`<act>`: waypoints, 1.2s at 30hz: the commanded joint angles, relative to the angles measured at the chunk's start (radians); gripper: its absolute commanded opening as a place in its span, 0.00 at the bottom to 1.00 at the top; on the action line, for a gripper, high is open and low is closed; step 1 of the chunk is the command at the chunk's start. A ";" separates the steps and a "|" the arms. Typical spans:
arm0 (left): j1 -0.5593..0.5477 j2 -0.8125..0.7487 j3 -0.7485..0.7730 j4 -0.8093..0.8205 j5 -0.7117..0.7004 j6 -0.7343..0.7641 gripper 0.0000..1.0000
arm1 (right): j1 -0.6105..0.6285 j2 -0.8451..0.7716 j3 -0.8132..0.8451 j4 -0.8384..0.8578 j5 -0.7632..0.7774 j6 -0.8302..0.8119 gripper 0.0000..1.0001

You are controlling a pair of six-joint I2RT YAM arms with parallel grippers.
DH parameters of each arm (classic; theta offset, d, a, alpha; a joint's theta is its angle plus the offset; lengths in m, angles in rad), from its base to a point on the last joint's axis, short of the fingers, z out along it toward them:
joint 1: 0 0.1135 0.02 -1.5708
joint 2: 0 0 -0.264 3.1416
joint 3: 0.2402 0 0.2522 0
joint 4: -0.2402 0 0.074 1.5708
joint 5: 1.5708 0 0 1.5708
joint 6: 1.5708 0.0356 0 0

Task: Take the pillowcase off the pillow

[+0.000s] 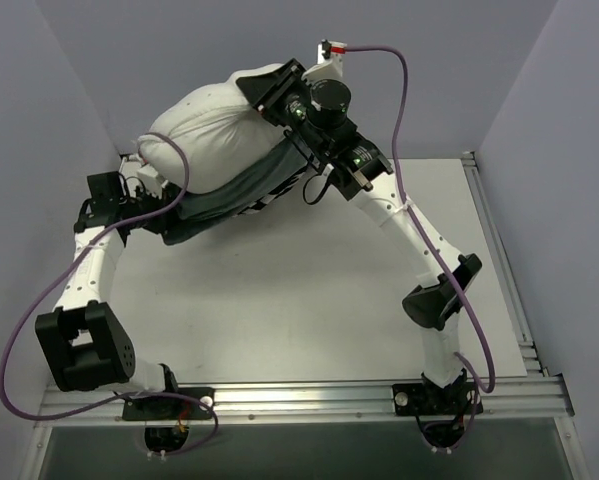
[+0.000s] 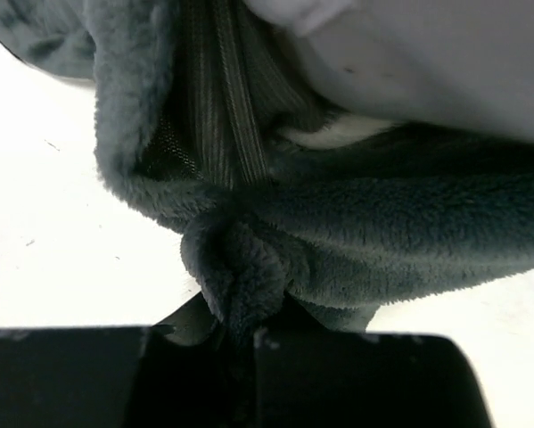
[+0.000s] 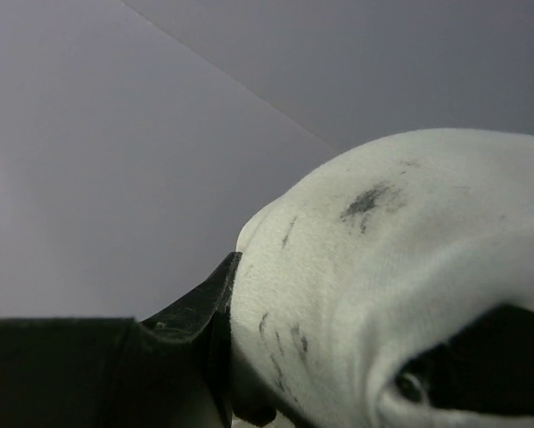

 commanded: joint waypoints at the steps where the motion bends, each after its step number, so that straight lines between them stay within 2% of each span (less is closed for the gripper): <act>1: -0.015 0.101 -0.066 0.064 -0.220 0.106 0.02 | -0.002 -0.196 0.064 0.360 -0.014 0.014 0.00; 2: -0.017 0.127 -0.071 0.090 -0.264 0.112 0.02 | -0.001 -0.223 0.034 0.361 -0.014 0.007 0.00; 5: -0.017 0.225 -0.046 0.074 -0.262 0.120 0.04 | -0.002 -0.281 -0.048 0.348 -0.007 -0.033 0.00; 6: -0.015 0.243 -0.030 0.046 -0.224 0.127 0.10 | -0.001 -0.298 -0.083 0.328 -0.005 -0.041 0.00; 8: -0.015 0.216 -0.013 0.008 -0.121 0.126 0.33 | -0.001 -0.363 -0.184 0.320 -0.002 -0.040 0.00; 9: -0.014 0.152 -0.016 0.005 -0.017 0.127 0.61 | -0.001 -0.386 -0.311 0.331 0.004 -0.032 0.00; 10: -0.014 0.112 -0.025 0.006 0.023 0.127 0.72 | -0.001 -0.427 -0.373 0.343 0.015 -0.023 0.00; 11: -0.012 0.027 -0.025 0.011 0.055 0.124 0.88 | -0.001 -0.441 -0.428 0.354 0.021 -0.007 0.00; 12: -0.009 -0.020 -0.020 0.006 0.118 0.132 0.94 | -0.001 -0.450 -0.495 0.357 0.024 0.000 0.00; 14: 0.015 -0.137 0.021 -0.047 0.175 0.149 0.94 | -0.001 -0.452 -0.525 0.355 0.018 0.008 0.00; 17: 0.110 -0.270 0.110 -0.119 0.365 0.199 0.94 | 0.010 -0.432 -0.530 0.355 0.004 0.020 0.00; 19: 0.176 -0.313 0.148 -0.083 0.517 0.143 0.94 | 0.016 -0.417 -0.527 0.351 0.006 0.017 0.00; 21: 0.267 -0.348 0.197 -0.017 0.609 0.001 0.94 | 0.019 -0.404 -0.533 0.354 0.009 0.020 0.00; 22: 0.299 -0.356 0.210 0.073 0.696 -0.065 0.94 | 0.021 -0.398 -0.534 0.355 0.010 0.023 0.00; 24: 0.299 -0.365 0.224 0.220 0.747 -0.332 0.94 | 0.026 -0.380 -0.534 0.355 0.009 0.031 0.00; 25: 0.292 -0.371 0.219 0.415 0.766 -0.448 0.94 | 0.032 -0.372 -0.537 0.354 0.007 0.036 0.00; 26: 0.260 -0.393 0.208 0.516 0.760 -0.624 0.94 | 0.035 -0.364 -0.536 0.355 0.003 0.039 0.00; 27: 0.243 -0.407 0.196 0.598 0.745 -0.659 0.94 | 0.042 -0.355 -0.534 0.357 0.003 0.039 0.00; 28: 0.223 -0.420 0.201 0.614 0.725 -0.657 0.94 | 0.048 -0.337 -0.534 0.357 0.004 0.040 0.00; 29: 0.201 -0.437 0.214 0.564 0.652 -0.556 0.94 | 0.067 -0.328 -0.531 0.363 0.003 0.040 0.00; 30: 0.160 -0.431 0.246 0.452 0.607 -0.478 0.94 | 0.075 -0.318 -0.528 0.366 0.001 0.042 0.00; 31: 0.143 -0.419 0.341 0.252 0.558 -0.398 0.94 | 0.084 -0.302 -0.525 0.369 0.000 0.043 0.00; 32: 0.125 -0.380 0.392 0.165 0.466 -0.252 0.94 | 0.101 -0.292 -0.516 0.371 -0.002 0.043 0.00; 33: 0.086 -0.353 0.443 0.073 0.423 -0.176 0.94 | 0.108 -0.286 -0.511 0.372 -0.002 0.043 0.00; 34: 0.048 -0.326 0.551 -0.128 0.363 -0.085 0.94 | 0.116 -0.269 -0.505 0.374 0.000 0.043 0.00; 35: 0.002 -0.265 0.604 -0.221 0.297 0.070 0.94 | 0.122 -0.262 -0.499 0.375 -0.002 0.042 0.00; 36: -0.118 -0.231 0.651 -0.307 0.166 0.124 0.94 | 0.131 -0.245 -0.484 0.375 0.000 0.043 0.00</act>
